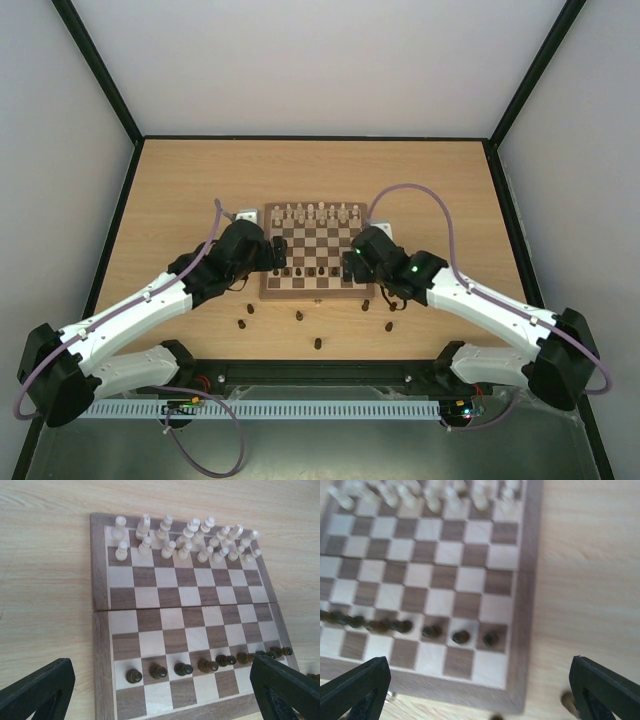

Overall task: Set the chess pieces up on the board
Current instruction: Pick up the chess piece at the center of the board, then place the chess piece on the chessboard, then pick up the chess piece at the center of the board.

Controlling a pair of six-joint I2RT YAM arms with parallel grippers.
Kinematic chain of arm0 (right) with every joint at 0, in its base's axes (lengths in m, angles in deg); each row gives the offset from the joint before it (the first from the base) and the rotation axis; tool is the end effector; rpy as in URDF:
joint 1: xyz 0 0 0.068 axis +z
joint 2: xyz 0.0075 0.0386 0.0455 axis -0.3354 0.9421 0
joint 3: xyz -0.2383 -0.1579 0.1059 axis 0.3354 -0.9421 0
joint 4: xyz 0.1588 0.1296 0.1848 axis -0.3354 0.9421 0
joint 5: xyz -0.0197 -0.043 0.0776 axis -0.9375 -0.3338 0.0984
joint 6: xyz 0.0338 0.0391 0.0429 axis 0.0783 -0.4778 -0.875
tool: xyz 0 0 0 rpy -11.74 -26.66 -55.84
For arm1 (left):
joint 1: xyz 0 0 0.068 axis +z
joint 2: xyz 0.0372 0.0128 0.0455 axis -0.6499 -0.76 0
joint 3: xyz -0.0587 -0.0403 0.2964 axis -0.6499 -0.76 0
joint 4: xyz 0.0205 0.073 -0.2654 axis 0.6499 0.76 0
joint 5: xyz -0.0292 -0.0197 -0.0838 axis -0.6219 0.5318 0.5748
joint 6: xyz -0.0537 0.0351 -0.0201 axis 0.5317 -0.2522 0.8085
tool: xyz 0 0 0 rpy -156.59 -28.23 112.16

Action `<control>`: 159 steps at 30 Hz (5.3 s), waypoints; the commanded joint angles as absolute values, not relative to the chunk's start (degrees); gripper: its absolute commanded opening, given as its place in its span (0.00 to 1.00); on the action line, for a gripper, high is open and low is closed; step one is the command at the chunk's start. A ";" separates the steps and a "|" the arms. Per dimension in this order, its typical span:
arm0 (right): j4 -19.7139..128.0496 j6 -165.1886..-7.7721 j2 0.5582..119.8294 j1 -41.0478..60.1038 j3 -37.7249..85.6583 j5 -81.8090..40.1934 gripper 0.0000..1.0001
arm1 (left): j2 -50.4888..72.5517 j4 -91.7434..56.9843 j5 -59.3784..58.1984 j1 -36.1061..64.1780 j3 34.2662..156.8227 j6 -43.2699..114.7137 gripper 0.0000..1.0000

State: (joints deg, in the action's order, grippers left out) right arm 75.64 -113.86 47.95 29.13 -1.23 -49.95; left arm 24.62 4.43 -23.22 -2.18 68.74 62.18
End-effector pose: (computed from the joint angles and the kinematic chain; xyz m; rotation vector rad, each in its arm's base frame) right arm 0.1949 0.1922 0.2847 -0.0884 2.2423 0.3648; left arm 0.1914 -0.1586 0.2847 -0.0514 2.2269 -0.5178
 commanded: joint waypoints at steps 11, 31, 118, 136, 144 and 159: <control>83.66 -127.35 42.40 24.59 -14.54 -46.64 0.84 | 24.65 7.46 -19.15 -1.92 66.98 63.19 0.99; 77.96 -123.68 46.91 17.22 -17.65 -43.01 0.41 | 24.05 6.70 -19.63 -1.83 66.72 61.95 0.99; 85.83 -117.71 67.81 29.42 6.85 -40.82 0.02 | 27.64 7.87 -21.04 2.45 64.56 60.91 0.99; 85.28 -117.78 70.70 30.41 8.43 -40.77 0.04 | 28.05 6.85 -20.01 3.18 63.63 60.54 0.99; 85.68 -117.86 70.71 30.50 8.70 -41.18 0.16 | 28.02 6.58 -19.71 3.42 63.24 60.56 0.99; 85.04 -117.19 64.11 30.44 6.74 -39.70 0.58 | 27.65 7.71 -20.24 3.62 64.14 60.54 0.99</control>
State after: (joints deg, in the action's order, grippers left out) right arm 83.83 -117.84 68.58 30.05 7.60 -40.28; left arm 27.22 6.94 -19.75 3.28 63.78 60.96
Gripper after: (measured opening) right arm 0.536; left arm 0.990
